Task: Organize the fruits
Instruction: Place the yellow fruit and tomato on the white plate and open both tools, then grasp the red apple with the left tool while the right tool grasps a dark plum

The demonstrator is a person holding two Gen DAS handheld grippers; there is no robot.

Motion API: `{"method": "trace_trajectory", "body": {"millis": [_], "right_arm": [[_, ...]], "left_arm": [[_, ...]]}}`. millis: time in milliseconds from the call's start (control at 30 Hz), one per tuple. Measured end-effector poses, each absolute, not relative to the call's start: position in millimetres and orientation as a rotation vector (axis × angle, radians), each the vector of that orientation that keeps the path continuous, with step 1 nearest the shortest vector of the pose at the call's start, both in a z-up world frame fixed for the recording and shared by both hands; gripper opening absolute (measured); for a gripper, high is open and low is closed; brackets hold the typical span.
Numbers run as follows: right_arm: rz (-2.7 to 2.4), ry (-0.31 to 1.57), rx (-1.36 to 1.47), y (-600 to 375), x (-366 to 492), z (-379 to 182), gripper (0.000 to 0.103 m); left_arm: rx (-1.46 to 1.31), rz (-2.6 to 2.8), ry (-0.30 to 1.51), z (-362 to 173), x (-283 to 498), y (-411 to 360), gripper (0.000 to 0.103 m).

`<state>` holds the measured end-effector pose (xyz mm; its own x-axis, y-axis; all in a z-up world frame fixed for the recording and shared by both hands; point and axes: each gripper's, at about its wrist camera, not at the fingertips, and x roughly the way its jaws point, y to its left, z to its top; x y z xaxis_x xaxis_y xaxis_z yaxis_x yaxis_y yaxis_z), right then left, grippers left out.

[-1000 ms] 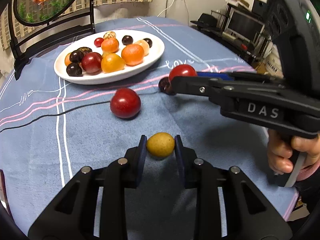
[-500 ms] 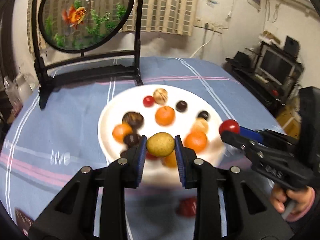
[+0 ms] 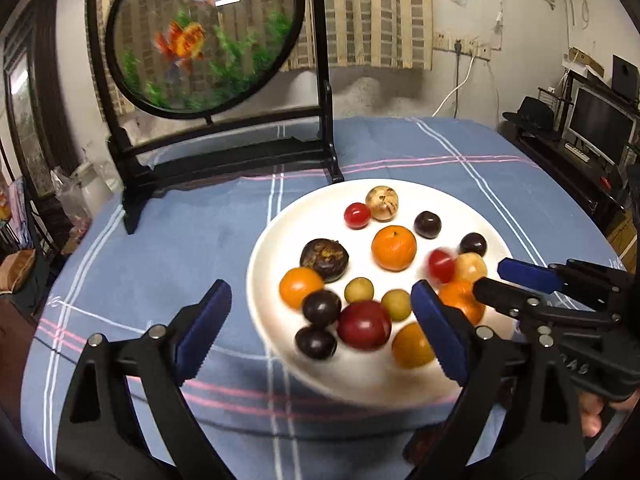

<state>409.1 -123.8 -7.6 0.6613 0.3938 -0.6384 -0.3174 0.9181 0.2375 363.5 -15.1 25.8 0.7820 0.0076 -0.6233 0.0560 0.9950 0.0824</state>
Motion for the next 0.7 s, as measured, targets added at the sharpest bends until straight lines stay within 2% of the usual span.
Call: {"method": "trace_trajectory", "body": {"millis": [67, 167, 433, 700], "right_arm": [[0.41, 0.736, 0.087, -123, 390, -6, 0.038], [0.421, 0.741, 0.082, -125, 366, -9, 0.038], [0.421, 0.787, 0.102, -138, 332, -31, 0.038], [0.416, 0.796, 0.012, -126, 322, -34, 0.038]], "left_arm": [[0.114, -0.022, 0.662, 29, 349, -14, 0.099], [0.104, -0.019, 0.648, 30, 326, -11, 0.101], [0.165, -0.01, 0.696, -2, 302, -11, 0.101], [0.183, -0.035, 0.711, -7, 294, -15, 0.101]]}}
